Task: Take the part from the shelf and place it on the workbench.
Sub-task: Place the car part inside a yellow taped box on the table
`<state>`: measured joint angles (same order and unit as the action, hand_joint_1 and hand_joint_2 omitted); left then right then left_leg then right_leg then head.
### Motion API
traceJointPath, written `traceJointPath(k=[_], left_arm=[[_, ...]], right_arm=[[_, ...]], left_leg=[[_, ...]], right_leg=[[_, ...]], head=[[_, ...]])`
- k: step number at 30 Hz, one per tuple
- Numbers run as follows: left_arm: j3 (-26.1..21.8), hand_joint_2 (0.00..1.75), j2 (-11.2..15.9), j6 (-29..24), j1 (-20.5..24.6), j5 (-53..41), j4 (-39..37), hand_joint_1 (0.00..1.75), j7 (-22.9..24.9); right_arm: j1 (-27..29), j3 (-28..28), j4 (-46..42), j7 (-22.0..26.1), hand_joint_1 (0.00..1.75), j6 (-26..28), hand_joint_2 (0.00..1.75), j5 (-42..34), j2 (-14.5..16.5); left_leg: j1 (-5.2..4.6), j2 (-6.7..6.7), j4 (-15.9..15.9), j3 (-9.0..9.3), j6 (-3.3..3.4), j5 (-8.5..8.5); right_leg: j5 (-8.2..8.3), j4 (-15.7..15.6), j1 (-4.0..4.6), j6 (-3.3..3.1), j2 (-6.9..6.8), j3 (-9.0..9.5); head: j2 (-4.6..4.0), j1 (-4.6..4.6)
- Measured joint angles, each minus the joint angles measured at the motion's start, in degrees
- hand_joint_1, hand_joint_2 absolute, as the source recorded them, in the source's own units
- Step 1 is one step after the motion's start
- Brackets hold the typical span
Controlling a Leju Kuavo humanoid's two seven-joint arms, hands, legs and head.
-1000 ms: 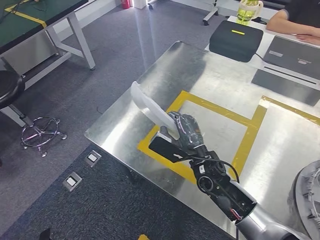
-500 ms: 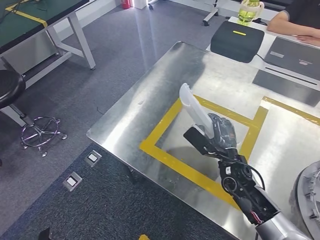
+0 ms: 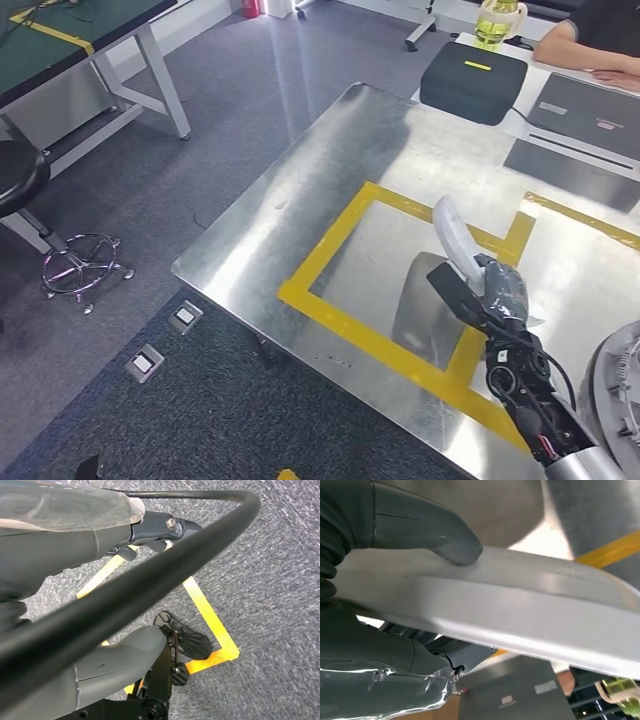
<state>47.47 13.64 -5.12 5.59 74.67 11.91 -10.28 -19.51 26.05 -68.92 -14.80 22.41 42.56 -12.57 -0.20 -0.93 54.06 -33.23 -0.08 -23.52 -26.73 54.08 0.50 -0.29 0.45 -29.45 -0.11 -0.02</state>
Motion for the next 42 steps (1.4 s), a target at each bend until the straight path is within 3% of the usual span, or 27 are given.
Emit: traceJointPath(k=[2, 5, 6, 9, 13, 17, 24, 30, 36, 42], left_arm=[[0.0, 1.75, 0.0, 0.0, 0.0, -0.1, 0.0, 0.00, 0.0], [0.0, 1.75, 0.1, 0.0, 0.0, -0.1, 0.0, 0.00, -0.1], [0.0, 1.31, 0.1, 0.0, 0.0, -0.2, 0.0, 0.00, -0.2], [0.0, 0.00, 0.1, 0.1, 0.1, -0.7, 0.0, 0.00, -0.9], [0.0, 0.00, 0.1, 0.0, 0.1, -0.4, 0.0, 0.00, -1.5], [0.0, 0.00, 0.2, 0.0, 0.1, 0.0, 0.0, 0.00, -1.6], [0.0, 0.00, 0.4, 0.1, 0.1, 0.3, 0.0, 0.00, -1.6], [0.0, 0.00, 0.4, 0.1, 0.1, 0.3, 0.0, 0.00, -1.6], [0.0, 0.00, 0.5, 0.1, 0.1, 0.4, 0.0, 0.00, -1.6], [0.0, 0.00, 0.5, -0.3, 0.1, 0.5, 0.0, 0.00, -1.4]], right_arm=[[0.3, -0.5, 1.0, 0.2, 1.71, -0.1, 1.75, 0.1, 0.0], [0.5, -1.2, 2.3, 0.4, 0.43, -0.2, 1.75, 0.2, 0.0], [0.5, -1.4, 2.7, 0.4, 0.00, -0.4, 1.75, 0.2, 0.0], [0.6, -1.8, 3.9, 1.0, 0.00, -1.1, 1.75, 0.1, 0.0], [0.8, -1.8, 5.3, 2.8, 0.00, -1.2, 1.75, -0.9, 0.0], [0.9, -2.0, 5.9, 5.0, 0.00, -1.3, 0.00, -3.6, 0.0], [1.4, -3.4, 6.0, 12.9, 0.00, -4.1, 0.00, -15.3, 0.1], [1.7, -4.0, 5.9, 15.7, 0.00, -4.8, 0.00, -20.2, 0.1], [2.6, -4.7, 4.2, 28.3, 0.00, -12.1, 0.00, -39.0, 0.2], [4.0, -4.7, -0.6, 34.8, 0.00, -19.2, 0.00, -53.1, 0.5]], left_leg=[[0.00, 0.00, 0.0, 0.00, 0.00, 0.00], [0.00, 0.01, 0.0, 0.01, 0.00, 0.00], [0.00, 0.01, 0.0, 0.00, 0.00, 0.00], [0.00, 0.01, 0.0, 0.01, 0.00, 0.00], [0.00, 0.00, 0.0, 0.01, 0.00, 0.00], [-0.01, 0.00, 0.0, 0.02, 0.00, 0.00], [-0.01, 0.00, 0.0, 0.03, 0.00, 0.00], [-0.01, 0.00, 0.0, 0.05, 0.00, 0.00], [-0.01, 0.00, 0.0, 0.05, 0.00, 0.00], [0.00, 0.00, 0.0, 0.05, 0.00, 0.00]], right_leg=[[0.00, 0.0, 0.00, 0.00, 0.00, 0.00], [0.00, 0.0, 0.00, 0.00, -0.01, 0.01], [0.00, 0.0, 0.00, 0.00, -0.02, 0.01], [0.00, 0.0, 0.00, 0.00, -0.01, 0.03], [0.00, 0.0, 0.00, 0.00, -0.02, 0.05], [0.00, 0.0, -0.01, 0.00, -0.02, 0.05], [0.00, 0.0, 0.00, 0.00, -0.03, 0.06], [0.00, 0.0, 0.00, 0.00, -0.03, 0.09], [0.00, 0.0, 0.00, 0.00, -0.04, 0.10], [0.00, 0.0, 0.00, 0.00, -0.03, 0.10]], head=[[0.00, -0.03], [0.00, -0.05], [0.00, -0.04], [0.00, -0.05], [0.00, -0.03], [0.00, -0.05], [0.00, -0.07], [0.00, -0.08], [0.00, -0.08], [0.00, -0.10]])
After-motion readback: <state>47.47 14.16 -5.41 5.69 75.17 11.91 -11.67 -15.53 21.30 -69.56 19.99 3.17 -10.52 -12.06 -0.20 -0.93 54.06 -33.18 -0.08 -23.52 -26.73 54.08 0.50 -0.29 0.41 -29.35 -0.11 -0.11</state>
